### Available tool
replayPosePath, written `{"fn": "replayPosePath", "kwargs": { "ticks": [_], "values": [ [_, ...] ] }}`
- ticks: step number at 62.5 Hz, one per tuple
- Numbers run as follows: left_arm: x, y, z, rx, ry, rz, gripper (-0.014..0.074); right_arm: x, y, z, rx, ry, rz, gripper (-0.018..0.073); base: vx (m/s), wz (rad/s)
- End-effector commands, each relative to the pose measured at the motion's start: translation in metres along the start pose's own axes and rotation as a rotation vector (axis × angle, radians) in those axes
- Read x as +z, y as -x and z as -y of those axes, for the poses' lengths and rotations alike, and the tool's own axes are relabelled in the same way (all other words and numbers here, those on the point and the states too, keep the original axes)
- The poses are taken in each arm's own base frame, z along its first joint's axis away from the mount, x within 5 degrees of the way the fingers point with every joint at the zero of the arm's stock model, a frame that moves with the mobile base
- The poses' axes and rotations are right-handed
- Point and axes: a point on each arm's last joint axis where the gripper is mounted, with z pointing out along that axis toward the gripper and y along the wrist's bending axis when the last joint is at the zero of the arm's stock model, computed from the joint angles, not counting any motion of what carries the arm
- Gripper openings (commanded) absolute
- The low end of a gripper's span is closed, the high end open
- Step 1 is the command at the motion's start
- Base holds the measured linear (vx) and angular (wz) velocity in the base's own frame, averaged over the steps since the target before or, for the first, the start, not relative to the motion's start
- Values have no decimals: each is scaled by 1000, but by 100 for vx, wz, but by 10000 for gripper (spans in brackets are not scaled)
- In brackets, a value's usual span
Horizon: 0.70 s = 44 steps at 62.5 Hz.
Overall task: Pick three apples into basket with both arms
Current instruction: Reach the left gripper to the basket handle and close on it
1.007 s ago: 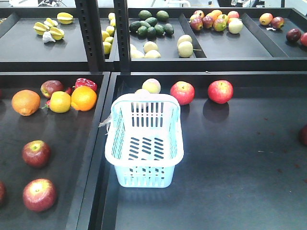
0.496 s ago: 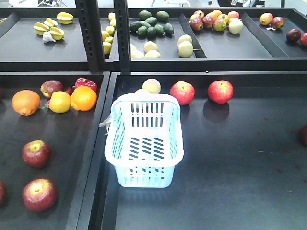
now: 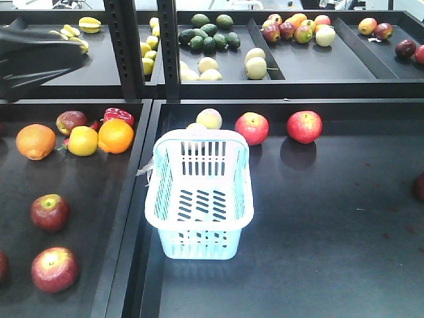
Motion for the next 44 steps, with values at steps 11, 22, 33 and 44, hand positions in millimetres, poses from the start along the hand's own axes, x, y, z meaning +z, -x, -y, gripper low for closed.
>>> {"fn": "replayPosePath", "kwargs": {
  "ticks": [11,22,33,44],
  "values": [
    [43,7,-57,95,-60,-53,606,0,3,0,-11,-4,68,-1,0,0],
    [74,-2,-82,108,-124,-90,578,0,3,0,-11,-4,68,-1,0,0],
    [112,-16,-94,174,-188,-118,572,0,3,0,-11,-4,68,-1,0,0],
    [146,-33,-101,160,-238,-148,572,0,3,0,-11,-4,68,-1,0,0]
  ]
}}
